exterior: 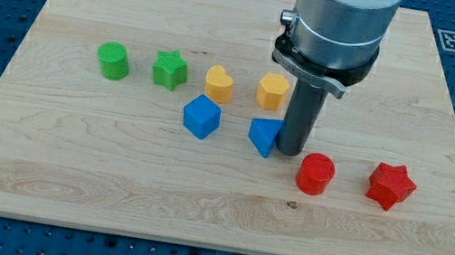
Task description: Slide the blue triangle down and left
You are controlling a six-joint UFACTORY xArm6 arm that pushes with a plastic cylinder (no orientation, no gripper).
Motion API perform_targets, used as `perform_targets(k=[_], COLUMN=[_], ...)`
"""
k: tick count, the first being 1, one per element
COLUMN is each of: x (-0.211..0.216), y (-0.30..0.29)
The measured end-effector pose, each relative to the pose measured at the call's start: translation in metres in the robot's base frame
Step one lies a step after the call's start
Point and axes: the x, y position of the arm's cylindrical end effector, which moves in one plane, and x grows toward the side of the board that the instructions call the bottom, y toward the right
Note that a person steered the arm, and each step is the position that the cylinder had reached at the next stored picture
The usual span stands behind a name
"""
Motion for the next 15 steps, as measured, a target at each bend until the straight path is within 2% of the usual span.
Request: perform_targets(k=[2,4,5,7,10,13,15], x=[-0.06,-0.054,-0.027,-0.008,-0.014,-0.039,-0.025], y=[-0.003,-0.005,-0.005,-0.005,-0.006,-0.02,-0.042])
